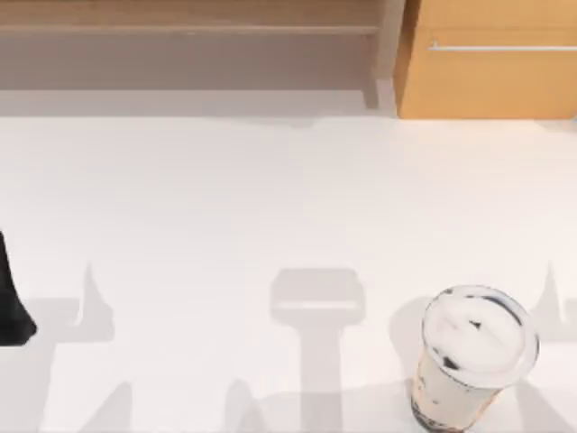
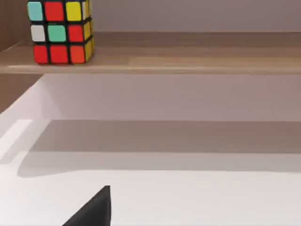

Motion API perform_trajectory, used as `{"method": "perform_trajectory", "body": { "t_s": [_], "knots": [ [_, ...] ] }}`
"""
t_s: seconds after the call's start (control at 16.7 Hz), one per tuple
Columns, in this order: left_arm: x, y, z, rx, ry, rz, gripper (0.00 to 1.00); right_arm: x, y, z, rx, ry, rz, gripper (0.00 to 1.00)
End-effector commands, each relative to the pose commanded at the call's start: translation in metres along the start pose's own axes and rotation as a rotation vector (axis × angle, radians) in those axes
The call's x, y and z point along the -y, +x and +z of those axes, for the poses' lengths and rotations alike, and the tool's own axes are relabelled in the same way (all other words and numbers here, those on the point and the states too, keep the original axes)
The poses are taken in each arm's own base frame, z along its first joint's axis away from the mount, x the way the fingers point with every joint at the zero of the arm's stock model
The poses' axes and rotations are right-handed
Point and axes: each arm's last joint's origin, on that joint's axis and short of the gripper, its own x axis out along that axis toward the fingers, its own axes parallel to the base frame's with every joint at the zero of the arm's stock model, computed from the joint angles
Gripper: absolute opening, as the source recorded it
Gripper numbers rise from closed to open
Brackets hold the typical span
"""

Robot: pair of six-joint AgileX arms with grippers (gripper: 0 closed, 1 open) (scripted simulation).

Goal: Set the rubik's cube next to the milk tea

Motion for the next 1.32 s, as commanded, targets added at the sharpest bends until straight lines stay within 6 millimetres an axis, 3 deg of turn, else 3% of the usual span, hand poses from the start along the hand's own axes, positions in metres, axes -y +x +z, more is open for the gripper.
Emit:
{"method": "perform_trajectory", "body": {
  "t_s": [0.24,0.42,0.6,0.78,0.9,1.08,1.32],
  "knots": [
    [-0.001,0.001,0.007,0.011,0.001,0.005,1.0,0.0,0.0,0.0,0.0,0.0,0.0,1.0],
    [-0.005,0.006,0.031,0.044,0.005,0.019,1.0,0.0,0.0,0.0,0.0,0.0,0.0,1.0],
    [-0.012,0.025,0.062,0.059,0.011,0.031,1.0,0.0,0.0,0.0,0.0,0.0,0.0,1.0],
    [-0.025,0.064,0.084,0.025,0.012,0.037,1.0,0.0,0.0,0.0,0.0,0.0,0.0,1.0],
    [-0.039,0.1,0.086,-0.021,0.005,0.038,1.0,0.0,0.0,0.0,0.0,0.0,0.0,1.0],
    [-0.066,0.159,0.067,-0.099,-0.016,0.033,1.0,0.0,0.0,0.0,0.0,0.0,0.0,1.0],
    [-0.103,0.223,0.023,-0.142,-0.042,0.016,1.0,0.0,0.0,0.0,0.0,0.0,0.0,1.0]
  ]
}}
